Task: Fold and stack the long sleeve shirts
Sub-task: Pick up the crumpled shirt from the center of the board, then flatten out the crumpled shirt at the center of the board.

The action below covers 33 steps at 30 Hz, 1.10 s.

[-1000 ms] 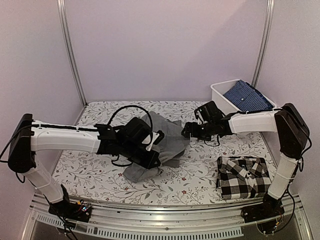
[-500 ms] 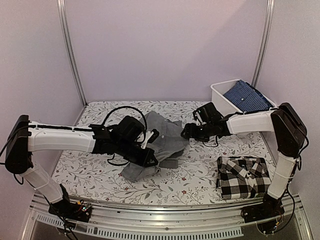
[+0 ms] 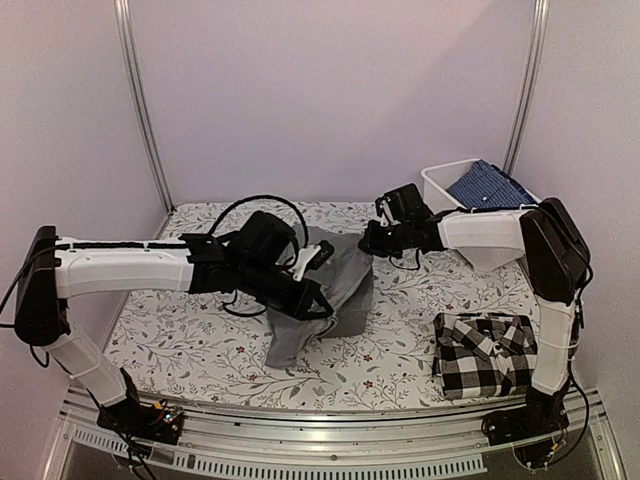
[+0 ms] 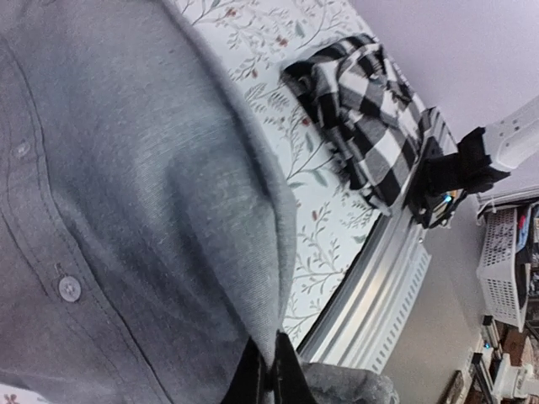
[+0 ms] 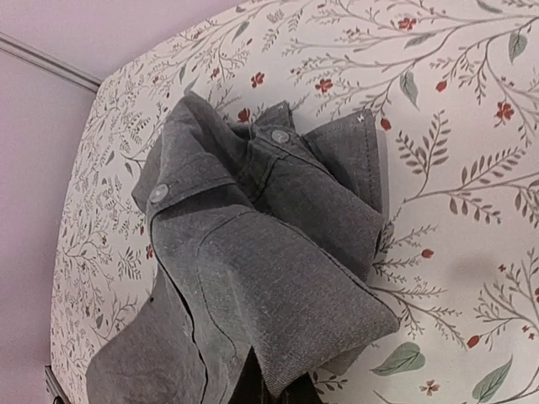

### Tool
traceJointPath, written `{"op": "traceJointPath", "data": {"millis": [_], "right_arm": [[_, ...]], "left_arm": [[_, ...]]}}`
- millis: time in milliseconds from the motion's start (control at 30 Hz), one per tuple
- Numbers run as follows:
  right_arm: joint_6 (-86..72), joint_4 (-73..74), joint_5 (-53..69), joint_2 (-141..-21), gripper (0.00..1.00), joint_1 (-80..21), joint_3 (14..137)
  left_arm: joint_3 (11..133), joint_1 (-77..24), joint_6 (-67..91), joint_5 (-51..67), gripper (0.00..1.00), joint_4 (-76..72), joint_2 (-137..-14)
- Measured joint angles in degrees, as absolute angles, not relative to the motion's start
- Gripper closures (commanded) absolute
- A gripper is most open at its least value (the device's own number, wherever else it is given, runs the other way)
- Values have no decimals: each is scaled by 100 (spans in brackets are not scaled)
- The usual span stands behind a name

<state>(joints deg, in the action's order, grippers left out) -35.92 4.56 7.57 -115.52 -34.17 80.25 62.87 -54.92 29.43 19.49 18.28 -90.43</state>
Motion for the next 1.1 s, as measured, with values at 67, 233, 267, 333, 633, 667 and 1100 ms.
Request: {"op": "traceJointPath", "data": {"millis": [67, 233, 267, 333, 633, 667, 1100], "right_arm": [[-3450, 762, 569, -11507, 100, -3323, 8361], [-2882, 1719, -64, -11111, 100, -3221, 9465], [-2738, 1933, -137, -11032, 100, -3221, 9754], [-2499, 2206, -176, -10958, 100, -3234, 10368], [-1931, 2521, 287, -12781, 38, -3881, 12949], [-1907, 2506, 351, -13131, 33, -3953, 13023], [-1774, 2923, 429, -12689, 19, -4117, 11349]], "left_arm": [[6816, -5529, 2864, 2060, 100, 1813, -9214], [7870, -5634, 2851, 2239, 100, 1522, -9544], [7929, -5653, 2886, 2270, 100, 1433, -9546], [7902, -5673, 3026, 2290, 100, 1164, -9498], [5269, -5162, 4427, 2071, 63, 237, -8392], [4840, -5113, 4646, 2051, 58, 329, -8254], [4440, -4156, 4681, 1323, 38, 1551, -7242]]}}
